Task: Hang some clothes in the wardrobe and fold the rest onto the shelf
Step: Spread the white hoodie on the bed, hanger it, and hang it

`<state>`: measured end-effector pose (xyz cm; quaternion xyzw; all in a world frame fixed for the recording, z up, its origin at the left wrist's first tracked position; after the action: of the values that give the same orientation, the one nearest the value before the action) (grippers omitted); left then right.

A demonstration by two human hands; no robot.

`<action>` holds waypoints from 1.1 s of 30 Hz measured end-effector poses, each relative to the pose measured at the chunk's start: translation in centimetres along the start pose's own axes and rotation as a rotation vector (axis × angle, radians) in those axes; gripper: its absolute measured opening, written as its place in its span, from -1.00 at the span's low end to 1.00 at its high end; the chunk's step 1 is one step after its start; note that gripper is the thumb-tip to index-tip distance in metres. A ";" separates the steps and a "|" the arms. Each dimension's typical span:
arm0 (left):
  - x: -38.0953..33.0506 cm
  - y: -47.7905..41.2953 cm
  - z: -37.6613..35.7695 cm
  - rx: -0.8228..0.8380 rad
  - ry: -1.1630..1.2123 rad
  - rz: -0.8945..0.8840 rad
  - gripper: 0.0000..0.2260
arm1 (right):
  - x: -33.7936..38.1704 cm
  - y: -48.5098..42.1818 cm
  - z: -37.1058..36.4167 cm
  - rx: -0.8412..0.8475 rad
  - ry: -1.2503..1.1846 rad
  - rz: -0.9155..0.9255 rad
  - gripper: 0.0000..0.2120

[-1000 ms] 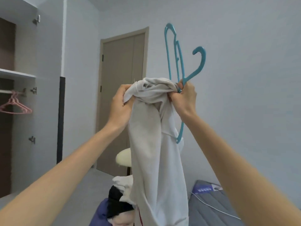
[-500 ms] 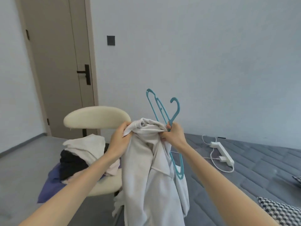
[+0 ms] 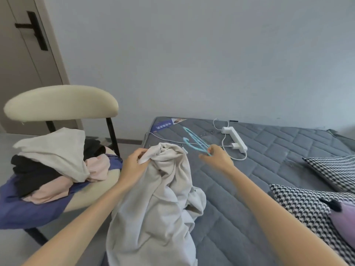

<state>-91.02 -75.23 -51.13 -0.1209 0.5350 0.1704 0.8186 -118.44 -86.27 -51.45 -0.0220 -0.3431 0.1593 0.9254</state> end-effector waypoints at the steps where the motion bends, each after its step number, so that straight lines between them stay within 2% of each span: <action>1: -0.2 -0.5 -0.8 0.018 0.001 -0.007 -0.85 | -1.9 -0.1 0.3 -0.002 0.041 -0.039 -0.73; 4: -0.7 -1.6 -3.2 0.107 0.004 -0.016 -0.84 | -7.2 -0.1 0.5 0.010 0.010 -0.174 -0.63; 7: -0.6 -2.5 -5.3 0.186 -0.008 -0.003 -0.81 | -10.9 1.0 -0.5 0.062 0.146 -0.294 -0.42; 10: -0.4 -3.5 -6.3 0.196 -0.010 -0.002 -0.83 | -10.7 1.4 -4.0 0.203 0.037 -0.223 -0.49; 14: -1.2 -4.1 -6.4 0.215 0.029 0.039 -0.93 | -7.1 2.0 -9.9 0.438 -0.165 -0.082 -0.38; 15: -1.5 -4.1 -6.2 0.229 0.054 0.045 -0.89 | -6.2 2.1 -11.2 0.471 -0.181 -0.067 -0.48; 17: -2.2 -3.7 -5.6 0.266 0.106 0.049 -0.81 | -4.4 2.6 -13.2 0.521 -0.215 -0.064 -0.88; 19: -2.7 -3.3 -4.7 0.276 0.120 0.041 -0.77 | -3.7 2.7 -14.6 0.503 -0.258 -0.058 -0.87; 20: -2.9 -3.4 -4.1 0.257 0.108 0.025 -0.81 | -3.6 2.6 -14.6 0.453 -0.272 -0.052 -0.94; 22: -3.5 -3.5 -2.4 0.194 0.074 -0.015 -0.89 | -3.4 1.9 -13.2 0.298 -0.274 -0.029 -0.81; 23: -3.7 -3.6 -1.5 0.156 0.060 -0.030 -0.90 | -3.4 1.4 -11.9 0.194 -0.284 -0.047 -0.81; 26: -4.1 -4.0 1.5 0.060 0.053 -0.041 -0.95 | -2.5 0.0 -5.9 -0.153 -0.384 -0.126 -0.93; 29: -4.9 -4.0 3.7 0.023 0.059 -0.067 -0.94 | 0.9 -1.2 1.6 -0.443 -0.447 -0.045 -0.94; 33: -9.3 -3.2 6.0 -0.088 -0.005 -0.214 -0.95 | 6.9 -0.3 10.0 -0.680 -0.521 0.112 -0.83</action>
<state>-88.17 -77.29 -40.19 -0.2128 0.5091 0.1058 0.8272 -119.82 -85.10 -39.40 -0.3033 -0.5967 0.0874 0.7377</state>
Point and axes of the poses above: each hand's wrist, its own y-axis away from the middle knuckle, its own z-axis out of the back of the hand, x = y × z, the point moved 8 cm from there along -y, towards the middle knuckle, and after that the axes turned 14 degrees about z, right-handed, at the moved point
